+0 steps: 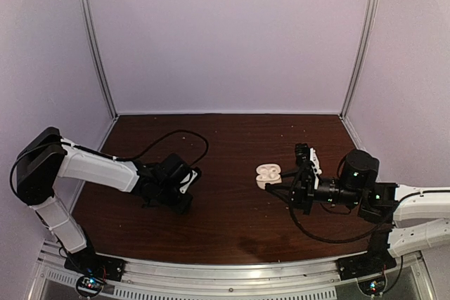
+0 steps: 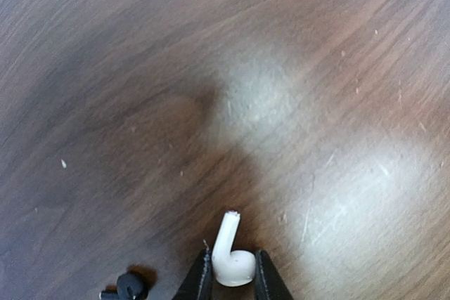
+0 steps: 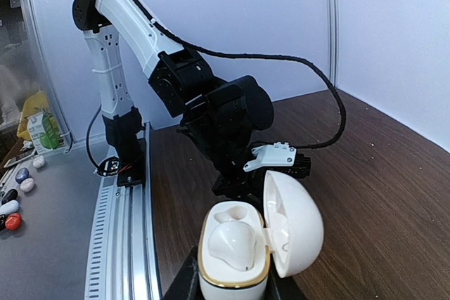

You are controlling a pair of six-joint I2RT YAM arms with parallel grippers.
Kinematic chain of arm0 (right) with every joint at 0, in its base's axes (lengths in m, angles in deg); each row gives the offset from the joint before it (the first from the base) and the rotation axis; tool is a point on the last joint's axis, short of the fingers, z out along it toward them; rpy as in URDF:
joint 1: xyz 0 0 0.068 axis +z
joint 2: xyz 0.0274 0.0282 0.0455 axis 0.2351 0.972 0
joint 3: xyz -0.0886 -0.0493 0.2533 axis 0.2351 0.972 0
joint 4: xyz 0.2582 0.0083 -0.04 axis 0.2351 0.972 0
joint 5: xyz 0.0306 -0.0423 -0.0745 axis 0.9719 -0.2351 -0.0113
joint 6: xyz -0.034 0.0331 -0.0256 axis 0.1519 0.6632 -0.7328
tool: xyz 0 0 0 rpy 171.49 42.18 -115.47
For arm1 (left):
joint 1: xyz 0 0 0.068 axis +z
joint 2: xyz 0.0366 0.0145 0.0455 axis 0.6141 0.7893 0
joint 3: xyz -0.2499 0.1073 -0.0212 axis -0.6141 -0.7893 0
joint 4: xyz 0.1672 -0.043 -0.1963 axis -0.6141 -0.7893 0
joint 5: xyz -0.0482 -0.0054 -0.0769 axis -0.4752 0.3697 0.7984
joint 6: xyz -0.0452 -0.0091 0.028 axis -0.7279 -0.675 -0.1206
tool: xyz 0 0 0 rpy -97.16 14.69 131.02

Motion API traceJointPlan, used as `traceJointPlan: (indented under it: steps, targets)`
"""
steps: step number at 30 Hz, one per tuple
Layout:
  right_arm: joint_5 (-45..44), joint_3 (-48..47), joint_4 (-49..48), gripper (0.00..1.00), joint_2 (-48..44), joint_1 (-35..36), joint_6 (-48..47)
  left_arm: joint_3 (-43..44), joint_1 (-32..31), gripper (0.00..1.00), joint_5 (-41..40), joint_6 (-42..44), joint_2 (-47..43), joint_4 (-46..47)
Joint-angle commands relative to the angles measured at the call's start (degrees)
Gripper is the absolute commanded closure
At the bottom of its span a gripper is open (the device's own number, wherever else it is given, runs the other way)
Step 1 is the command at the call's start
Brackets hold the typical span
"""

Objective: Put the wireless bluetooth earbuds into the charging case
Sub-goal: Pick up the left earbud from the center of the board, then insert the left earbud into the left side groove of the charging case.

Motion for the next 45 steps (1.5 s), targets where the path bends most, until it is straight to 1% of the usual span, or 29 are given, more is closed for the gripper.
traceJointPlan:
  steps: [1,5,9,14,20,25,35,38,45]
  targets:
    - [1.8,0.3,-2.6,1.0,0.3,-0.4,-1.6,-0.2,0.5,0.84,0.2,2.3,-3.5,-3.9]
    - [4.7,0.9,-4.1,1.0,1.1,-0.4,-6.5,1.0,0.0,0.87,2.5,3.3,-8.4,-6.9]
    - [5.4,1.1,-5.1,1.0,2.1,-0.2,-13.2,3.0,-1.6,0.88,9.6,3.1,-14.1,-9.3]
    - [1.9,2.6,-9.8,1.0,3.7,0.3,-20.5,6.6,-2.6,0.89,19.0,1.4,-19.5,-13.3]
    - [-4.8,5.8,-18.1,1.0,8.1,1.1,-29.4,10.8,-2.6,0.9,27.1,-0.4,-24.4,-16.9]
    - [-8.9,6.2,-23.2,1.0,12.3,1.2,-34.3,13.7,-2.6,0.9,33.5,-1.1,-24.1,-19.6]
    - [-8.8,4.9,-28.4,1.0,20.1,2.2,-38.0,20.0,-2.6,0.91,43.2,-2.2,-20.5,-24.8]
    - [-8.7,4.4,-29.3,1.0,22.5,3.2,-38.9,20.9,-2.6,0.91,44.1,-3.1,-19.4,-25.6]
    - [-8.2,2.4,-31.3,1.0,27.5,5.2,-40.9,23.5,-2.5,0.91,42.8,-5.3,-16.2,-28.9]
